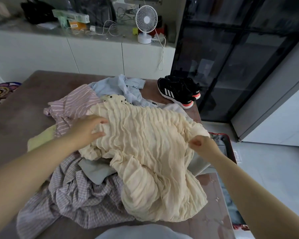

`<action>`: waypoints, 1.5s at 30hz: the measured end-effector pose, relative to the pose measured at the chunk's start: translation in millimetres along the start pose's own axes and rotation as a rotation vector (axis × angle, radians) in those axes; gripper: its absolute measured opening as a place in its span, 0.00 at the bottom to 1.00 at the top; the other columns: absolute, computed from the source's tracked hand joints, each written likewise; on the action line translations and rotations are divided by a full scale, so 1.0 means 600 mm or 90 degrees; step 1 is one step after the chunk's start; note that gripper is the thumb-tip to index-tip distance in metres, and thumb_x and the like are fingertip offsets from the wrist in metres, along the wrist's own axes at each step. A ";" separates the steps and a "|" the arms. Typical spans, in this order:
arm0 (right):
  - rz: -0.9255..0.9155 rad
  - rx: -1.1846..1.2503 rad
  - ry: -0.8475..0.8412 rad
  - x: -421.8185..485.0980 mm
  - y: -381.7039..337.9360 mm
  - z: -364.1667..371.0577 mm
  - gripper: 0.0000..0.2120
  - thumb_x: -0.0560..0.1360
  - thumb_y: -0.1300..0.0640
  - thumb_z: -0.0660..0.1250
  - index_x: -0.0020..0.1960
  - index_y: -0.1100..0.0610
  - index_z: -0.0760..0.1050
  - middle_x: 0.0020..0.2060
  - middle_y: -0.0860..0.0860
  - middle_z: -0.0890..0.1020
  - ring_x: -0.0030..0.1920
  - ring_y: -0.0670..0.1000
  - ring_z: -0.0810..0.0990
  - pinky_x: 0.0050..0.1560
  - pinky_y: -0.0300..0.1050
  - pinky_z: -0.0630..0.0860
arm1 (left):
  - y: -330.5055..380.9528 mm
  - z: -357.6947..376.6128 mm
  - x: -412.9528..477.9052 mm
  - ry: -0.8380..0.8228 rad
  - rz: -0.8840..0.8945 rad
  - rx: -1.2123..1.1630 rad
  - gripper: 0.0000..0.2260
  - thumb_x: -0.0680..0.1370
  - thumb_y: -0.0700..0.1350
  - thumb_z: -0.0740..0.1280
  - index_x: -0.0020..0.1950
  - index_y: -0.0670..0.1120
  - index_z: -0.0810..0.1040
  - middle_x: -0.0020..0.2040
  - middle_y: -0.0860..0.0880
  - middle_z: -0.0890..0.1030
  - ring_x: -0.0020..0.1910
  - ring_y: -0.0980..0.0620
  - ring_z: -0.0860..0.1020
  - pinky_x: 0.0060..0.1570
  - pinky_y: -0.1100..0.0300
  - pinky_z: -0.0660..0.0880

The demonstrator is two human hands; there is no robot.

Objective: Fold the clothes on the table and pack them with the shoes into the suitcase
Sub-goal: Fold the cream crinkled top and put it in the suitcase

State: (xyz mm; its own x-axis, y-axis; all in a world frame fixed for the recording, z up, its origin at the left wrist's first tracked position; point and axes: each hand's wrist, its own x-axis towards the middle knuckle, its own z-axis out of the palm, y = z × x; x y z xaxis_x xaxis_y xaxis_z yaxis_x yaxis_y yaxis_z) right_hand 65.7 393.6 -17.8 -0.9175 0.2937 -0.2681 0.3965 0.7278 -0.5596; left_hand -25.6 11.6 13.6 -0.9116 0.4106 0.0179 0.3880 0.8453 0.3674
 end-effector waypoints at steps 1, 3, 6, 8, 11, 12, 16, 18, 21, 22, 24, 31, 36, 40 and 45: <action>-0.009 -0.013 -0.058 -0.015 0.001 0.008 0.05 0.73 0.52 0.68 0.43 0.53 0.77 0.39 0.48 0.80 0.44 0.52 0.78 0.41 0.39 0.73 | 0.015 0.004 -0.015 -0.036 0.044 -0.018 0.21 0.70 0.56 0.71 0.61 0.51 0.77 0.60 0.53 0.75 0.61 0.48 0.71 0.61 0.56 0.62; -0.006 -0.046 -0.162 -0.042 0.007 0.030 0.11 0.71 0.44 0.69 0.45 0.50 0.77 0.40 0.44 0.80 0.43 0.47 0.78 0.45 0.40 0.75 | 0.047 0.019 -0.039 -0.144 0.120 -0.012 0.29 0.66 0.69 0.64 0.61 0.56 0.75 0.59 0.61 0.70 0.63 0.53 0.68 0.61 0.61 0.58; -0.044 -0.038 -0.193 -0.068 0.014 0.068 0.09 0.70 0.46 0.71 0.42 0.49 0.74 0.39 0.42 0.77 0.43 0.45 0.76 0.40 0.33 0.69 | 0.069 0.059 -0.053 -0.229 0.137 0.103 0.24 0.73 0.61 0.65 0.68 0.59 0.67 0.64 0.64 0.65 0.67 0.58 0.61 0.63 0.62 0.53; -0.071 -0.020 -0.132 -0.070 0.013 0.073 0.09 0.72 0.51 0.70 0.36 0.50 0.73 0.34 0.43 0.75 0.40 0.48 0.76 0.36 0.33 0.67 | 0.074 0.076 -0.052 -0.223 0.110 0.111 0.18 0.75 0.54 0.65 0.65 0.59 0.71 0.63 0.61 0.71 0.66 0.56 0.65 0.64 0.62 0.55; -0.051 0.037 0.017 -0.058 0.006 0.047 0.02 0.74 0.55 0.68 0.44 0.54 0.77 0.36 0.46 0.77 0.36 0.48 0.75 0.34 0.36 0.68 | 0.077 0.068 -0.055 -0.216 0.078 0.024 0.09 0.75 0.50 0.67 0.54 0.53 0.79 0.52 0.56 0.77 0.58 0.53 0.71 0.60 0.60 0.64; -0.045 0.051 0.072 -0.053 0.004 0.034 0.03 0.74 0.57 0.68 0.47 0.56 0.79 0.40 0.49 0.79 0.37 0.48 0.76 0.36 0.38 0.69 | 0.079 0.058 -0.054 -0.212 0.061 -0.021 0.07 0.75 0.48 0.67 0.52 0.52 0.79 0.49 0.55 0.77 0.55 0.52 0.73 0.56 0.61 0.67; -0.095 0.052 0.178 -0.074 -0.023 0.009 0.14 0.72 0.57 0.71 0.56 0.53 0.76 0.55 0.52 0.71 0.49 0.53 0.77 0.51 0.46 0.74 | 0.118 -0.007 -0.054 -0.162 0.030 -0.093 0.04 0.76 0.47 0.66 0.45 0.54 0.71 0.39 0.48 0.77 0.38 0.51 0.74 0.39 0.62 0.68; -0.166 0.069 0.148 -0.116 -0.065 0.021 0.15 0.72 0.53 0.71 0.57 0.51 0.75 0.53 0.49 0.71 0.48 0.47 0.74 0.52 0.45 0.74 | 0.141 -0.033 -0.051 -0.167 0.040 -0.081 0.04 0.76 0.49 0.66 0.44 0.55 0.71 0.36 0.50 0.75 0.36 0.54 0.72 0.37 0.61 0.67; -0.305 0.091 0.038 -0.192 -0.135 0.065 0.21 0.67 0.37 0.67 0.53 0.49 0.77 0.49 0.44 0.74 0.48 0.43 0.74 0.52 0.41 0.72 | 0.188 -0.050 -0.049 -0.178 0.058 -0.082 0.08 0.74 0.51 0.68 0.49 0.49 0.75 0.48 0.49 0.79 0.51 0.51 0.76 0.52 0.54 0.73; -0.304 0.088 0.006 -0.205 -0.150 0.081 0.24 0.66 0.35 0.66 0.54 0.50 0.76 0.49 0.43 0.75 0.49 0.43 0.74 0.52 0.40 0.72 | 0.201 -0.050 -0.048 -0.180 0.059 -0.087 0.09 0.74 0.51 0.68 0.49 0.48 0.76 0.52 0.48 0.79 0.55 0.49 0.76 0.57 0.51 0.72; -0.261 0.096 -0.020 -0.209 -0.166 0.099 0.21 0.69 0.42 0.70 0.56 0.52 0.74 0.46 0.43 0.76 0.48 0.42 0.75 0.51 0.39 0.72 | 0.223 -0.054 -0.046 -0.182 0.067 -0.095 0.10 0.73 0.52 0.69 0.48 0.47 0.78 0.52 0.48 0.79 0.56 0.48 0.76 0.59 0.49 0.72; -0.163 0.456 -0.195 -0.157 -0.137 -0.001 0.10 0.71 0.67 0.70 0.45 0.53 0.78 0.39 0.47 0.81 0.42 0.44 0.80 0.50 0.34 0.75 | 0.216 -0.095 -0.035 -0.165 -0.005 -0.195 0.12 0.71 0.56 0.69 0.43 0.47 0.80 0.40 0.56 0.77 0.39 0.62 0.72 0.41 0.67 0.66; -0.091 0.220 0.152 -0.128 -0.135 0.017 0.07 0.75 0.62 0.64 0.51 0.53 0.76 0.45 0.48 0.79 0.45 0.48 0.77 0.48 0.42 0.77 | 0.160 -0.048 -0.019 -0.135 -0.096 -0.076 0.14 0.72 0.55 0.69 0.36 0.45 0.76 0.34 0.52 0.74 0.35 0.54 0.71 0.34 0.62 0.65; -0.277 0.048 0.086 -0.178 -0.136 0.098 0.12 0.72 0.50 0.69 0.55 0.51 0.78 0.53 0.50 0.76 0.55 0.51 0.74 0.60 0.51 0.70 | 0.113 0.013 -0.040 -0.159 -0.132 -0.041 0.10 0.73 0.52 0.69 0.43 0.45 0.79 0.40 0.51 0.76 0.42 0.51 0.74 0.36 0.61 0.66; -0.299 -0.266 -0.109 -0.196 -0.116 0.168 0.31 0.71 0.42 0.68 0.70 0.47 0.64 0.66 0.48 0.69 0.68 0.54 0.63 0.71 0.48 0.52 | 0.087 0.028 -0.051 -0.111 -0.109 -0.090 0.11 0.74 0.49 0.69 0.44 0.40 0.79 0.45 0.43 0.80 0.47 0.44 0.76 0.42 0.58 0.67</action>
State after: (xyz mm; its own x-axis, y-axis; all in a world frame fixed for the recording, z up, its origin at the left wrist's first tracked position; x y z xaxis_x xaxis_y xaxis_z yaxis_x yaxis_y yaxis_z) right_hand 149.2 246.0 -26.0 -0.9588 -0.1918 -0.2093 -0.1223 0.9444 -0.3053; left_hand 24.9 49.2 16.6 -0.9201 0.3294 -0.2117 0.1966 0.8563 0.4777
